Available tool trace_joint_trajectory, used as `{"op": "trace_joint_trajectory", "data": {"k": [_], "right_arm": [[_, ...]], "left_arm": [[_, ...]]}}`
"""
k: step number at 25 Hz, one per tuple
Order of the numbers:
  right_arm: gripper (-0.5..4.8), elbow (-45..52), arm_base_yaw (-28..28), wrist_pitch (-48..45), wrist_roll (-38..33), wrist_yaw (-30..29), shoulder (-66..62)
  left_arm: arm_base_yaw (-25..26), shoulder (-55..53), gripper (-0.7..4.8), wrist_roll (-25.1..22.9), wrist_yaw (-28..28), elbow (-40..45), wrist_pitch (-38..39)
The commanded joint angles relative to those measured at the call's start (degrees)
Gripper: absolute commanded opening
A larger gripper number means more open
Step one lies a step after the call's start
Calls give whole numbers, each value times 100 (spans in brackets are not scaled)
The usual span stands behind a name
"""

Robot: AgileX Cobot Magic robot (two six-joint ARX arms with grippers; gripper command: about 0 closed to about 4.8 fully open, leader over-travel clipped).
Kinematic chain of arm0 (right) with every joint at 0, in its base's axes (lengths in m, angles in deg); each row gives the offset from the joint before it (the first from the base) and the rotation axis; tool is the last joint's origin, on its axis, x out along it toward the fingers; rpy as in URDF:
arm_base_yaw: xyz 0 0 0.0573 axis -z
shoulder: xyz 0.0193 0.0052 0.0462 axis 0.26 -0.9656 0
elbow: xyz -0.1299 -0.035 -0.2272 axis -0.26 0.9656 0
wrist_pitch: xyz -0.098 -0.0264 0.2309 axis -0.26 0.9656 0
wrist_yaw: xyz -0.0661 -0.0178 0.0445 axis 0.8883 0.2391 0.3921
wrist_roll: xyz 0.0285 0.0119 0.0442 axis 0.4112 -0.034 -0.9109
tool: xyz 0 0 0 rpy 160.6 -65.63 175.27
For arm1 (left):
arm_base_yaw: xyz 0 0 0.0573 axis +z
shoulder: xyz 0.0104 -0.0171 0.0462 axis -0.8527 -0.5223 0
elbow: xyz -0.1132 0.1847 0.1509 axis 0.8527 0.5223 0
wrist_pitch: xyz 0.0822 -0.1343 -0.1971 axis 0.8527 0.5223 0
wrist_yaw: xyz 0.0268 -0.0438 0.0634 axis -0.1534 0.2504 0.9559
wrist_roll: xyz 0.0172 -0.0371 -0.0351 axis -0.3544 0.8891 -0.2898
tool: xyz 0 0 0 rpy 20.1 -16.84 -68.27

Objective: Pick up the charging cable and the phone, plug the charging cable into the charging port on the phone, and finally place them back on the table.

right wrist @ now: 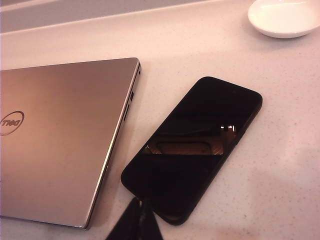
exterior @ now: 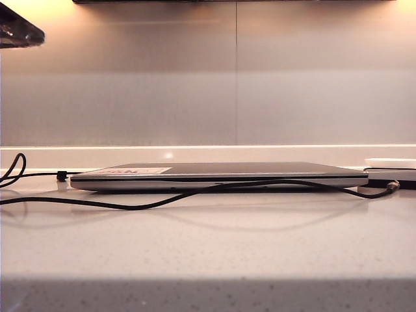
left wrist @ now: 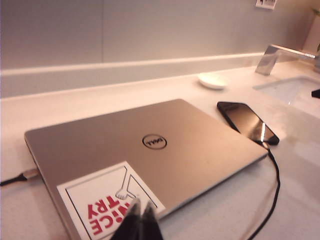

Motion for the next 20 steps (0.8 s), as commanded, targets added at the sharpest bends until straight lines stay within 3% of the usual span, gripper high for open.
{"op": "trace_joint_trajectory", "data": {"k": [1, 7, 10, 15, 20], "right_arm": [[-1, -13, -4, -101, 9, -4, 17], [-1, -13, -4, -101, 9, -4, 15], [-1, -13, -4, -101, 9, -4, 17], [-1, -13, -2, -101, 9, -4, 15], [-1, -13, -2, -103, 9, -4, 15]], "left_arm": [[361, 28, -6, -4, -4, -2, -103], [1491, 485, -6, -2, -4, 122, -107], [2406, 1215, -6, -4, -4, 426, -94], [3084, 1589, -6, -7, -4, 649, -101], [3189, 1589, -6, -9, -4, 933, -109]]}}
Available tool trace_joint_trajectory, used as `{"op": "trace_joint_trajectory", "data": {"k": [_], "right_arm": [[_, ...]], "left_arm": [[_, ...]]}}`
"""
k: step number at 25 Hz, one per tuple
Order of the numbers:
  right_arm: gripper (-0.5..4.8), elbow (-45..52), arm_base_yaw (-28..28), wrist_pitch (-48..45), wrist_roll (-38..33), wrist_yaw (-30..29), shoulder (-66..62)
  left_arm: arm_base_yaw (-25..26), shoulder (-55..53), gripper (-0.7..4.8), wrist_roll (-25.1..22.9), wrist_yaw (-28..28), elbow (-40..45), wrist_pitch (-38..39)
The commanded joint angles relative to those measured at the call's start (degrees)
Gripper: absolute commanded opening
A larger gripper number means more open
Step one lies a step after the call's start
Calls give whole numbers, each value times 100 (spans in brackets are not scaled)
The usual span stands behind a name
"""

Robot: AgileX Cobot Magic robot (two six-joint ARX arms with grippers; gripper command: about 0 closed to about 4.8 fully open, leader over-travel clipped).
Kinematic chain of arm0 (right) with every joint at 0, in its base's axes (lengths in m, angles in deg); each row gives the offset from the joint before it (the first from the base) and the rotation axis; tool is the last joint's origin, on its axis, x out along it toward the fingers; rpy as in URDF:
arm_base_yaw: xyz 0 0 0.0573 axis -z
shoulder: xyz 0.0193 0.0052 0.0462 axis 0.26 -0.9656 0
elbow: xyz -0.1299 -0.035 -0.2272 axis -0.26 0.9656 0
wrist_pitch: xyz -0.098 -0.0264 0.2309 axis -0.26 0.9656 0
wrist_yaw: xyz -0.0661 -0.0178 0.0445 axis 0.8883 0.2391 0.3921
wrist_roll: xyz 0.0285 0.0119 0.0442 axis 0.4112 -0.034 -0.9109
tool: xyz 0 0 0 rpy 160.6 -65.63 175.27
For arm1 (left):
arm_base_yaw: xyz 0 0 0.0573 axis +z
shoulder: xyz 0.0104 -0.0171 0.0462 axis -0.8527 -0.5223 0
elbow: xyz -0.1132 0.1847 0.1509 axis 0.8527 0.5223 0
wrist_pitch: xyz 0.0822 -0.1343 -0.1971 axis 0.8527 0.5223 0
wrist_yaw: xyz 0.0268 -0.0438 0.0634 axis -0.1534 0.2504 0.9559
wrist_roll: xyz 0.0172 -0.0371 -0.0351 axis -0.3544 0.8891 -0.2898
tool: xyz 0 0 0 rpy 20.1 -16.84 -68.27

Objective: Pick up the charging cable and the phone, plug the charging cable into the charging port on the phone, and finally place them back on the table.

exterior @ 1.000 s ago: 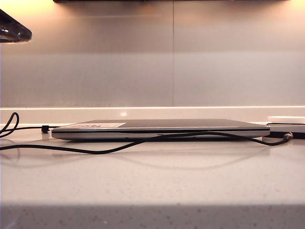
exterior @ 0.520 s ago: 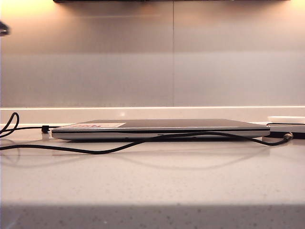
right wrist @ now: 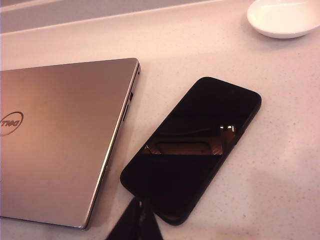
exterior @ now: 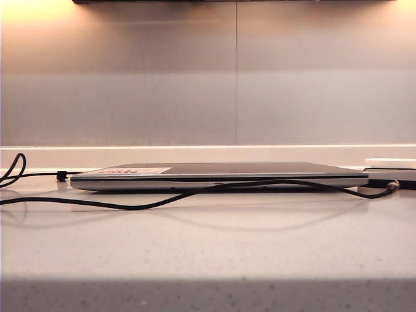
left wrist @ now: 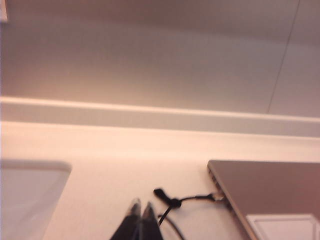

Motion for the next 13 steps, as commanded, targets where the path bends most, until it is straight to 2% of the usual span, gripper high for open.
{"op": "trace_joint_trajectory", "data": {"k": [1, 5, 10, 13], "right_arm": [[-1, -13, -9, -101, 9, -7, 15], [-1, -13, -11, -101, 9, -7, 17], [-1, -13, -11, -101, 9, -7, 17], [-1, -13, -11, -101, 9, -7, 17]], "left_arm": [[9, -4, -6, -7, -13, 168, -39], [9, -4, -6, -26, -13, 315, 63], [9, -4, -6, -619, -13, 315, 68], [9, -4, -6, -669, -13, 315, 66]]}}
